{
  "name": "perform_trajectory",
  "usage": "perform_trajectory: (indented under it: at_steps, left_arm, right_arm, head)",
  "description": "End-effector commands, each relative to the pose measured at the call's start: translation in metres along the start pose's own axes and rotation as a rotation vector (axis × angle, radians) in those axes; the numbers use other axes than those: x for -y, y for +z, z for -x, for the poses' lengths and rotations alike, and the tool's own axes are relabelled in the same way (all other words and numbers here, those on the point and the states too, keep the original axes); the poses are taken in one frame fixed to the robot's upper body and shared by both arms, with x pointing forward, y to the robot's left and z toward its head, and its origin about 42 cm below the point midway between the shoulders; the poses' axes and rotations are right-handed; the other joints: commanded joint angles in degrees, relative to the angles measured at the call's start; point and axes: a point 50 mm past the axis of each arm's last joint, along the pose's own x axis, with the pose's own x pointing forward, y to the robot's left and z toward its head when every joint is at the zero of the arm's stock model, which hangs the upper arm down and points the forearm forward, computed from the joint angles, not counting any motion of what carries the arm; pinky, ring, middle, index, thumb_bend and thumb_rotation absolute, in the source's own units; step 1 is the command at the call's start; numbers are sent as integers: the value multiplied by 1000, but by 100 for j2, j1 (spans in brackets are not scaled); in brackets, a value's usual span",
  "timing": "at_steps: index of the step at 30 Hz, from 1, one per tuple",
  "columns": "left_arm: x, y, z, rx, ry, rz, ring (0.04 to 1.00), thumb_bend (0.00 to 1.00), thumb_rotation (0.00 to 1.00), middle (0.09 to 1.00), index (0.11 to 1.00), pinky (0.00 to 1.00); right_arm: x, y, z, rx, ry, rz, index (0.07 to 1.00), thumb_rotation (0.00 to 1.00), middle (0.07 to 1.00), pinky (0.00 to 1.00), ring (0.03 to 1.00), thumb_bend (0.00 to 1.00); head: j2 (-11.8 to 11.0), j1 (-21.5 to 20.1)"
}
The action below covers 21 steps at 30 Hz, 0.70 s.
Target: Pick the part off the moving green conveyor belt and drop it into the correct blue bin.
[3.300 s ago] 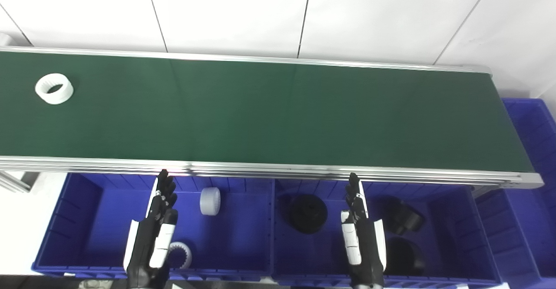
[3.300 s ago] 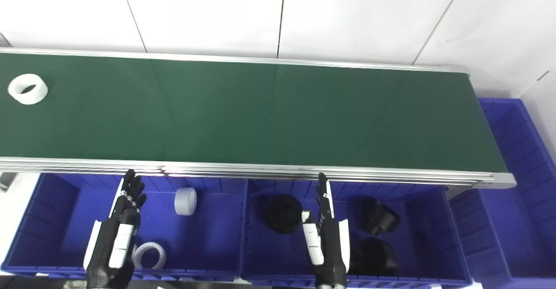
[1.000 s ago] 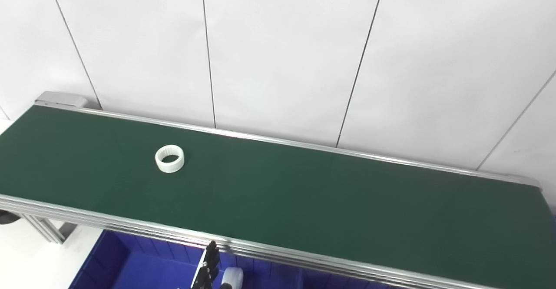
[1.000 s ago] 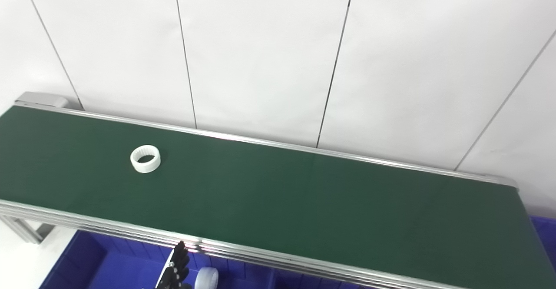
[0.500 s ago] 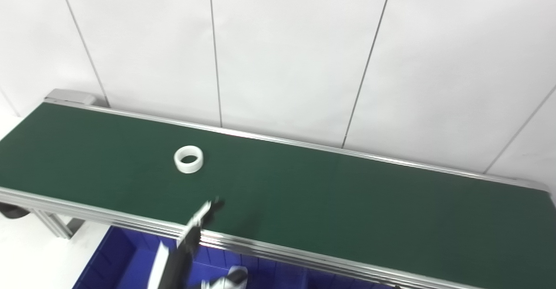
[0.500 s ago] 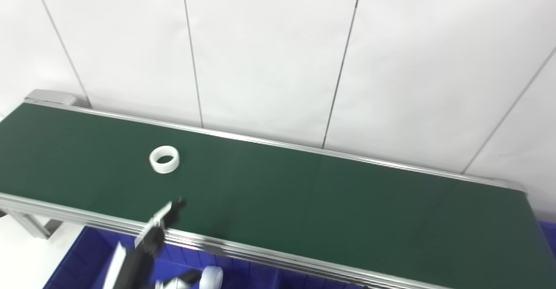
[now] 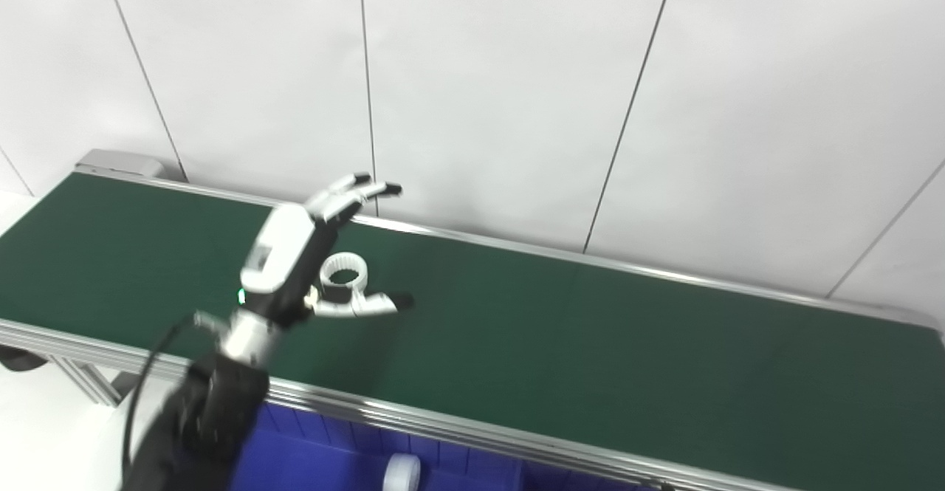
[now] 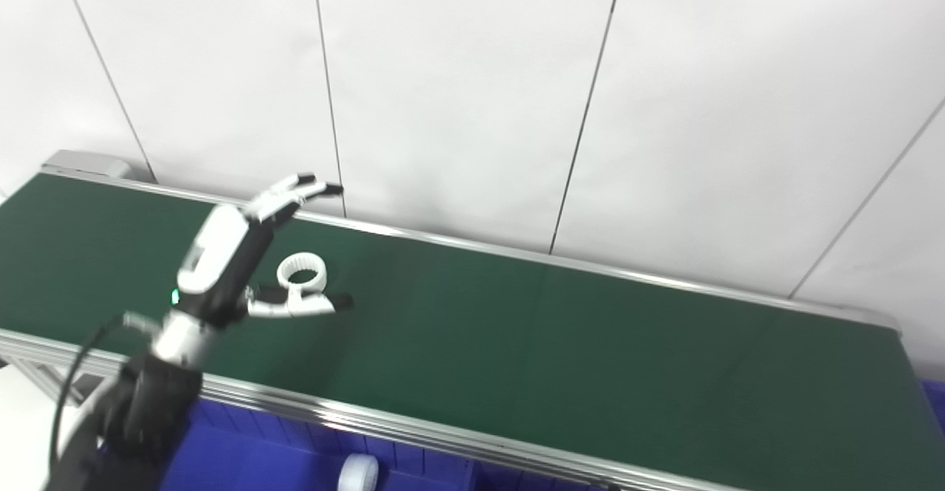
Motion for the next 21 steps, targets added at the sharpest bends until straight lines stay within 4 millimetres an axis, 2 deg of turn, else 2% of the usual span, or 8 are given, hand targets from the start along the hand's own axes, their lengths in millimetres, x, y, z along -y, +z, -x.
perform_trajectory:
  at_steps: [1, 4, 11, 21]
  left_arm:
    - [-12, -1, -29, 49, 31, -76, 821, 976, 296, 767, 770, 727]
    - [-11, -13, -48, 35, -22, -133, 781, 1000, 274, 744, 740, 662]
    - [8, -29, -93, 23, -170, -266, 782, 1000, 287, 752, 737, 704]
    - [44, -32, -130, -7, -394, -378, 788, 1000, 301, 759, 739, 724]
  right_arm:
    - [-4, 11, -4, 82, -1, -12, 1000, 1000, 1000, 999, 985, 644]
    - [-7, 13, -4, 90, -3, -8, 1000, 1000, 1000, 977, 979, 672]
    - [-16, 18, -5, 103, 2, -34, 1000, 1000, 1000, 954, 985, 693]
    - [-26, 23, 0, 115, 6, -27, 1000, 1000, 1000, 954, 981, 701]
  head:
    - [2, -19]
    - [9, -62]
    - [45, -211]
    - [121, -389]
